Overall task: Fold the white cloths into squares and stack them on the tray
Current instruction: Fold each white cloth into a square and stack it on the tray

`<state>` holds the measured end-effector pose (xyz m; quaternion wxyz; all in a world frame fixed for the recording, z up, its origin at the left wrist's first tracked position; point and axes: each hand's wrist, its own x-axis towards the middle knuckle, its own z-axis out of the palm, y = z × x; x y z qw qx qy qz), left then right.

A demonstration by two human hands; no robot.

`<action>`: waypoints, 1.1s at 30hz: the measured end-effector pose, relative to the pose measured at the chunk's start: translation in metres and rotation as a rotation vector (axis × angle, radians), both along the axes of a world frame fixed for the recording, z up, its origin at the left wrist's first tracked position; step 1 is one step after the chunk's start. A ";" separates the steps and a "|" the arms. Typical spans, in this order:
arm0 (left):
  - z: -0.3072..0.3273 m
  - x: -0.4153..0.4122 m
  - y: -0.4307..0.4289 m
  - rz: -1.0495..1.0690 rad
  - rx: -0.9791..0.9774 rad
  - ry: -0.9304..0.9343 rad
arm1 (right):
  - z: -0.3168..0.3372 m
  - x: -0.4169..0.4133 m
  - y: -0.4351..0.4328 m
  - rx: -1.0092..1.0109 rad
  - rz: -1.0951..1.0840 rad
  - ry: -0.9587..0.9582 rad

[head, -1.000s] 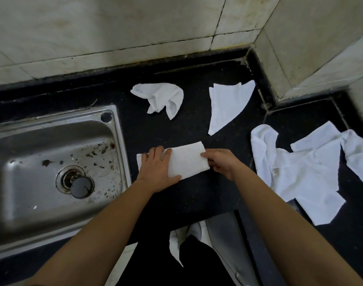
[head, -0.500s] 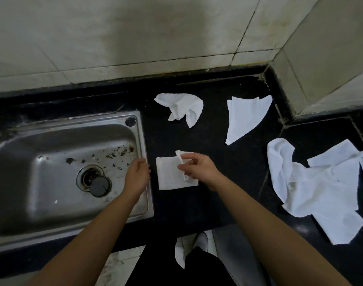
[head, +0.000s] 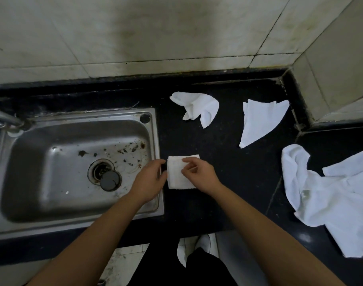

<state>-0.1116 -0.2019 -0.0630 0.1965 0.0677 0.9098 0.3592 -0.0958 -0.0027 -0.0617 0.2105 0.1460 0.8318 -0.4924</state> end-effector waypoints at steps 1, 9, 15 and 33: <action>-0.002 0.002 -0.002 -0.139 -0.077 0.106 | 0.000 0.004 0.012 0.099 0.064 0.098; -0.003 0.001 0.009 -0.518 -0.412 0.180 | -0.008 0.019 0.041 0.675 0.697 0.270; -0.011 -0.011 0.010 -0.645 -0.535 0.098 | -0.010 0.022 0.043 0.725 0.709 0.196; -0.007 -0.026 0.017 -0.611 -0.527 0.056 | -0.010 0.044 0.034 0.448 0.135 0.063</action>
